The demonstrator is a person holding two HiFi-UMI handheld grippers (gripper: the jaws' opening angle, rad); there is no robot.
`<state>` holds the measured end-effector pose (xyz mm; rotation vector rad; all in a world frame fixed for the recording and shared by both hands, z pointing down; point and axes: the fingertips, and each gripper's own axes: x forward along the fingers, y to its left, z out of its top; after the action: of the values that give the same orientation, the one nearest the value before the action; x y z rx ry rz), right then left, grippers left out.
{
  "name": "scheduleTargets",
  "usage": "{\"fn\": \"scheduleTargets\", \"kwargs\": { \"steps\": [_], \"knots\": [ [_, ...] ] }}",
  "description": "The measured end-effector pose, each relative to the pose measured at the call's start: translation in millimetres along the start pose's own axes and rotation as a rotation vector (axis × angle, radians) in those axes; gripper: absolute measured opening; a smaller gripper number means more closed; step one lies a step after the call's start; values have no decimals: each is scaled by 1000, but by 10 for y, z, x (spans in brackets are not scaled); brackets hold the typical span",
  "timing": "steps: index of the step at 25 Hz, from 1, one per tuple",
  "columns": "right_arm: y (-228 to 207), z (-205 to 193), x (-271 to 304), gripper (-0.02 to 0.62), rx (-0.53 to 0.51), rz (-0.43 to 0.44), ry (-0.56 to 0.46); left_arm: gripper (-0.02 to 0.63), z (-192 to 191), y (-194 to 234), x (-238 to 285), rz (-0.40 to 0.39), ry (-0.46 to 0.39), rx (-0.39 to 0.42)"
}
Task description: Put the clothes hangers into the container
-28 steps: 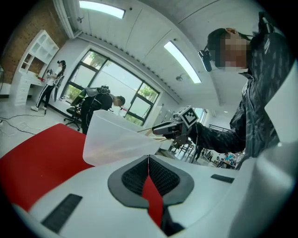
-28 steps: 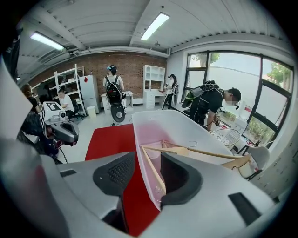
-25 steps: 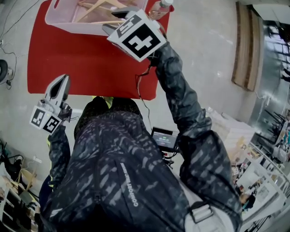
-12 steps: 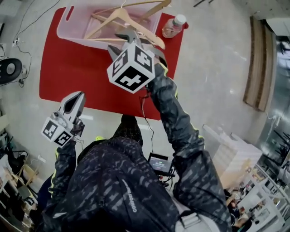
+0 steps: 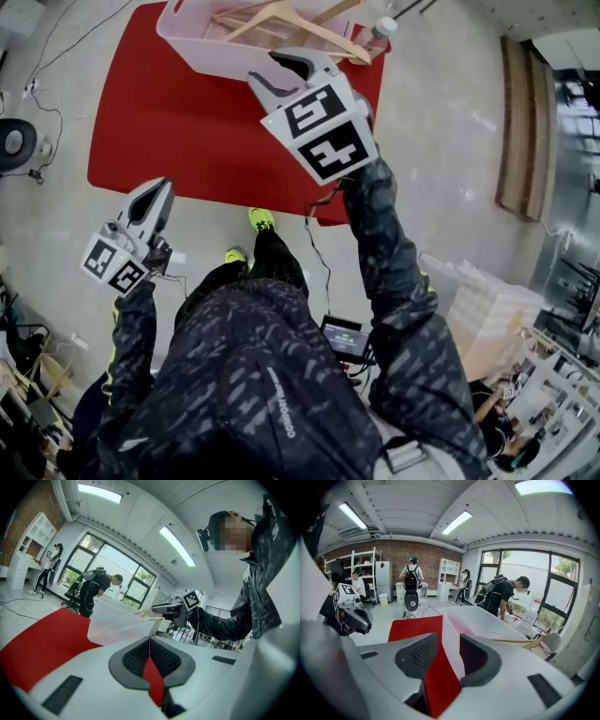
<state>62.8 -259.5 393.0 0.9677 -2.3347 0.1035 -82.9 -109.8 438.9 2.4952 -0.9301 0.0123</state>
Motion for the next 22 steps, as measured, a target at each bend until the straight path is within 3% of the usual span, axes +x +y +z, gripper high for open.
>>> {"fn": "scheduleTargets", "kwargs": {
  "steps": [5, 10, 18, 22],
  "knots": [
    [504, -33, -380, 110, 96, 13, -25, 12, -35, -363, -357, -41, -17, 22],
    [1147, 40, -585, 38, 95, -19, -13, 12, -140, -508, -917, -67, -24, 10],
    [2226, -180, -1176, 21, 135, 2, 3, 12, -366, -990, -1488, -124, -53, -9],
    [2411, -465, -1631, 17, 122, 33, 32, 12, -425, -1428, -1398, -148, -72, 2]
  ]
}}
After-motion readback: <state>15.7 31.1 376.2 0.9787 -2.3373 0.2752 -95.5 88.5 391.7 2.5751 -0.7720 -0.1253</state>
